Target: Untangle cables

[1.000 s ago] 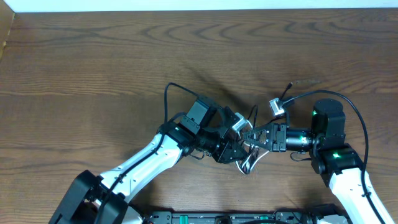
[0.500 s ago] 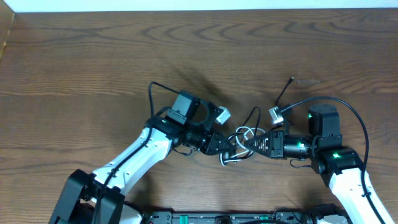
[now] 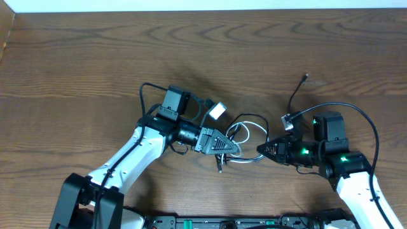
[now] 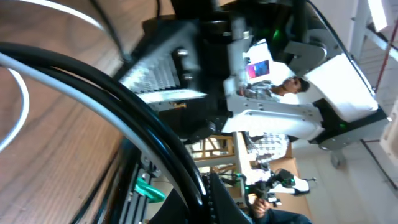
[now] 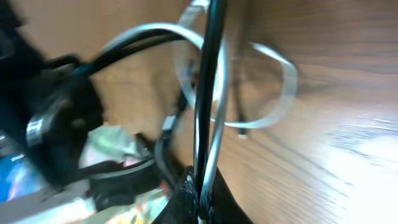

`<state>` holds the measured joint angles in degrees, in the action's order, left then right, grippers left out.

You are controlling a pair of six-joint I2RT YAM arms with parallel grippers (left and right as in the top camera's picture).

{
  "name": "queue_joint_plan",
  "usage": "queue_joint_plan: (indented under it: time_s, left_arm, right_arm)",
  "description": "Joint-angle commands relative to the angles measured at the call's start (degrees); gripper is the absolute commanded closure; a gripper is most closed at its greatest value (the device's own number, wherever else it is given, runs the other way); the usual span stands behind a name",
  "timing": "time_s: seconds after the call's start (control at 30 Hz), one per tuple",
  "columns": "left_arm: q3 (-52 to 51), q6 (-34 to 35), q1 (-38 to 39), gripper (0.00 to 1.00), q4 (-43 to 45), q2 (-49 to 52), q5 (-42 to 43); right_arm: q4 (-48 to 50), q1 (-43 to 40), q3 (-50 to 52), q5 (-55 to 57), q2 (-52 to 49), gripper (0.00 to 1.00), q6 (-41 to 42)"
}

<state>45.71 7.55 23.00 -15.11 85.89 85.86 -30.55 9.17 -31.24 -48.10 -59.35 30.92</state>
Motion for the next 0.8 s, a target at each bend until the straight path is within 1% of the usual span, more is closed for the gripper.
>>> queue_joint_plan:
  time_s: [0.0,0.07,0.13,0.27,0.33,0.47,0.5,0.57,0.67,0.77]
  left_arm:
    - [0.28,2.32,-0.33,0.92,0.24,-2.93,4.28]
    - [0.28,4.46,-0.33,0.93,0.81,-5.35,4.28]
    - [0.28,6.88,-0.33,0.92,1.84,-8.26,4.28]
    - [0.28,13.84,-0.33,0.92,7.54,-15.91,4.26]
    - [0.28,19.02,-0.33,0.92,12.83,-20.22,4.26]
    - [0.28,30.51,-0.33,0.92,27.74,-28.39,4.26]
    - [0.28,34.95,-0.33,0.92,35.26,-31.50,4.24]
    - [0.28,39.28,-0.33,0.92,43.95,-34.77,4.24]
    - [0.28,42.77,-0.33,0.92,53.92,-39.19,4.24]
    - [0.28,42.73,-0.33,0.92,58.07,-42.66,4.24]
  right_arm:
    - [-3.43,-0.20,-0.09,16.55,0.20,0.99,-1.20]
    - [-5.51,-0.42,-0.09,21.97,0.20,0.99,-0.94]
    - [-6.69,-1.03,-0.09,24.15,0.20,0.99,-0.52]
    - [-7.02,-2.69,-0.09,24.22,0.20,0.99,-0.55]
    - [-7.06,-3.39,-0.09,24.22,0.20,0.99,-0.57]
    - [-7.76,-4.04,-0.09,24.63,0.20,0.99,-0.57]
    - [-7.96,-4.04,-0.09,25.16,0.20,0.99,-0.57]
    - [-8.26,-4.04,-0.09,25.97,0.20,0.99,-0.59]
    - [-8.66,-4.04,-0.09,26.93,0.20,0.99,-0.59]
    - [-8.72,-4.04,-0.09,27.21,0.20,0.99,-0.59]
